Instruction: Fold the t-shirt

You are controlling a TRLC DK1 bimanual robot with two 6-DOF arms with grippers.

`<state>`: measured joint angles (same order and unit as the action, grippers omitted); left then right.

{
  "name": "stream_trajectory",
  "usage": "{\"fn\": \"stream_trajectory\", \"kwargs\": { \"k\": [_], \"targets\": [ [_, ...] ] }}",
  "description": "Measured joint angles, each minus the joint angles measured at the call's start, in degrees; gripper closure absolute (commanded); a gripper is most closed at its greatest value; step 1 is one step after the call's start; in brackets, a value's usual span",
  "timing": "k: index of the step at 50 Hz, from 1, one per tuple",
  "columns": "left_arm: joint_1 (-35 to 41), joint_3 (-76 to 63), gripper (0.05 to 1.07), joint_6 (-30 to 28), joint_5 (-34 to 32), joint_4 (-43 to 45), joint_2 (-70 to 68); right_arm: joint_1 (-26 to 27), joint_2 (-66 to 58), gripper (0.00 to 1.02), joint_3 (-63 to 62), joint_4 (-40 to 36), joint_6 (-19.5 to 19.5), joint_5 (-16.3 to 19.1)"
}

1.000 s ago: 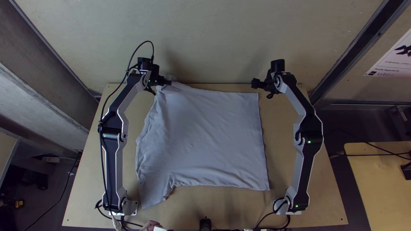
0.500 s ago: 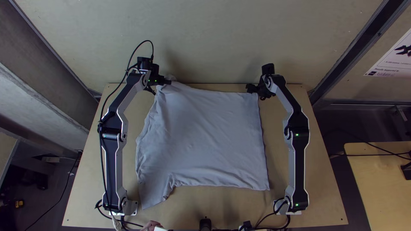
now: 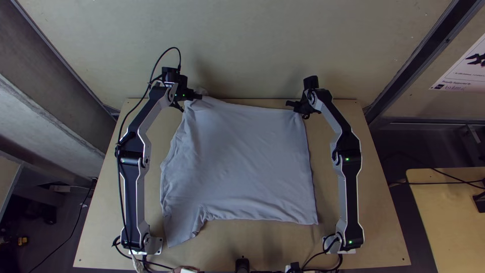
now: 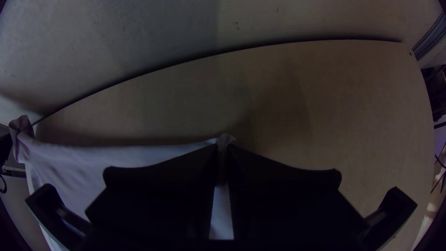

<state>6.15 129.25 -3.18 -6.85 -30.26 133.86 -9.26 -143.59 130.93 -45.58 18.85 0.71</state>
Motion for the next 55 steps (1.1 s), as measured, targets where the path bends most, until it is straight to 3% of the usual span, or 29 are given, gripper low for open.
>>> {"fn": "stream_trajectory", "kwargs": {
  "k": [28, 55],
  "targets": [
    [-1.5, 0.0, 1.05, 1.2, 0.0, 5.2, -0.1, 0.2, 0.7, 1.0, 0.4, 4.4, -1.4, -4.4],
    [-1.3, -11.0, 1.05, 1.7, 0.0, 5.1, -7.6, 0.2, 5.8, 1.0, -0.4, 2.6, -4.8, -4.8]
  ]
}}
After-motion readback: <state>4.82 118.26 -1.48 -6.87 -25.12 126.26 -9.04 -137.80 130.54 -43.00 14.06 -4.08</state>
